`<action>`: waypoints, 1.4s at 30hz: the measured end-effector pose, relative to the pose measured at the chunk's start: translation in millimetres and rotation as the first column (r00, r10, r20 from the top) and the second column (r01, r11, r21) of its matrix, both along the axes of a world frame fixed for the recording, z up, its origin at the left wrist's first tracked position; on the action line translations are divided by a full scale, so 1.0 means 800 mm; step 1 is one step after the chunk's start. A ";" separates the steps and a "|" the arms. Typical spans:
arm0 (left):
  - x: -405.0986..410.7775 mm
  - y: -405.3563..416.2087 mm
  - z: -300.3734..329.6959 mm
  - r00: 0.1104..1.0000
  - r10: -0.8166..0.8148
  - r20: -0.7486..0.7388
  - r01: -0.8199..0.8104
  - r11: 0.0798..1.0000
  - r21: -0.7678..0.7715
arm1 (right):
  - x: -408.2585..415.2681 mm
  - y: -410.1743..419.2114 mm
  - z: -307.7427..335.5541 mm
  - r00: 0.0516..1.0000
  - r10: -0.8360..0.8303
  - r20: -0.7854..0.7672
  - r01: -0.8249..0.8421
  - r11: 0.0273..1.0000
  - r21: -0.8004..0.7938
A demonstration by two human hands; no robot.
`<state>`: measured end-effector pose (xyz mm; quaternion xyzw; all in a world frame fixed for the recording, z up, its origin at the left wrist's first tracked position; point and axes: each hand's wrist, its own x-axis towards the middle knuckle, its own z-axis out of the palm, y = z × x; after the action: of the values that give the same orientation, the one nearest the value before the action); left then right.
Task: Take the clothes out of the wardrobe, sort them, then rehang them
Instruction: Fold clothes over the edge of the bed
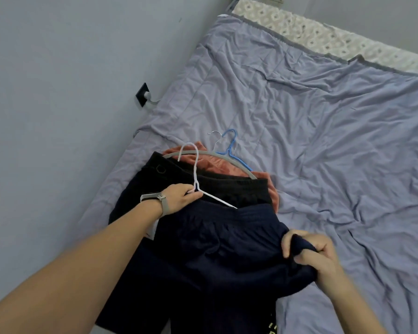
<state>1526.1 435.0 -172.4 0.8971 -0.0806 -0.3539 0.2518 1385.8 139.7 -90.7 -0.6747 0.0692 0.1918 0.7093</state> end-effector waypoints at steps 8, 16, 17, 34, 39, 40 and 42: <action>-0.047 0.079 0.014 0.956 0.081 0.281 -0.112 0.989 0.096 | 0.103 0.006 -0.100 0.970 -0.221 -0.102 0.165 0.906 -0.391; -0.059 0.099 0.033 0.963 -0.035 0.267 -0.023 0.977 0.211 | 0.225 0.064 -0.189 0.899 0.148 -0.412 -0.437 0.365 -0.822; -0.061 0.099 0.034 0.963 -0.035 0.267 -0.020 0.980 0.200 | 0.230 0.068 -0.196 0.890 0.127 -0.437 -0.453 0.342 -0.823; -0.072 0.082 0.078 0.868 0.094 0.488 -0.100 0.995 -0.014 | 0.125 0.091 -0.072 0.930 0.368 0.028 -0.344 0.891 -0.295; -0.094 0.070 0.131 0.811 0.354 0.466 -0.266 0.932 -0.245 | 0.056 0.108 0.007 0.865 0.500 0.028 -0.497 0.864 -0.083; -0.103 0.071 0.141 0.800 0.382 0.462 -0.281 0.920 -0.274 | 0.042 0.113 0.017 0.858 0.513 0.024 -0.510 0.857 -0.074; -0.123 0.079 0.156 0.805 0.351 0.479 -0.258 0.933 -0.250 | 0.014 0.120 0.036 0.860 0.510 -0.011 -0.510 0.860 -0.015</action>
<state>1427.7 498.6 -47.5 0.9346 -0.0298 -0.0472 0.3512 1397.1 235.9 -61.8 -0.6747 -0.1073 0.3741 0.6272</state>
